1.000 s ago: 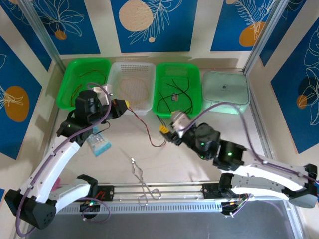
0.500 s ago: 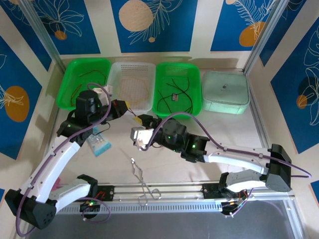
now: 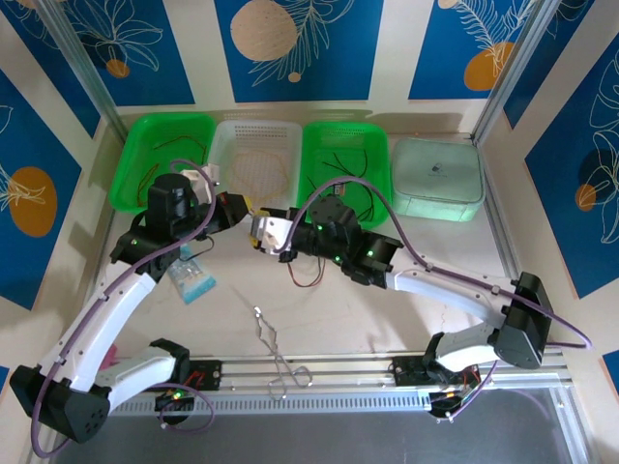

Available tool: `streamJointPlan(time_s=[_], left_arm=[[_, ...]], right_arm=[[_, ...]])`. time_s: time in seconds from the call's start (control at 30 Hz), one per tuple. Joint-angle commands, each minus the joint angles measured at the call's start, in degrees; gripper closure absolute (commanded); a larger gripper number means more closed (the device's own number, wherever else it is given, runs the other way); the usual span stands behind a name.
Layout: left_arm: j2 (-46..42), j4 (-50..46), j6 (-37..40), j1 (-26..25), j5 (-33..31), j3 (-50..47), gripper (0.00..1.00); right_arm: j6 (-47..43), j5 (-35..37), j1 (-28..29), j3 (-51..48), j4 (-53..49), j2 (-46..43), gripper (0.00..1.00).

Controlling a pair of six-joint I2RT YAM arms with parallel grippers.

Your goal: Untangle the cables

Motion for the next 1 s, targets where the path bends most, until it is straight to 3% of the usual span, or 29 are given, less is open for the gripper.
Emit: streamJointPlan(time_s=[0.0, 0.23, 0.97], left_arm=[[-0.1, -0.4, -0.8, -0.5, 1.4, 2.4, 1.00], [-0.1, -0.6, -0.7, -0.6, 1.1, 2.4, 1.00], [0.7, -1.0, -0.5, -0.5, 1.4, 3.0, 1.00]], right_arm=[[-1.3, 1.3, 0.3, 2.0, -0.7, 2.3, 0.65], [-2.6, 5.3, 0.1, 2.3, 5.7, 5.4, 0.66], [-5.0, 12.9, -0.7, 2.0, 11.9, 8.6, 0.68]])
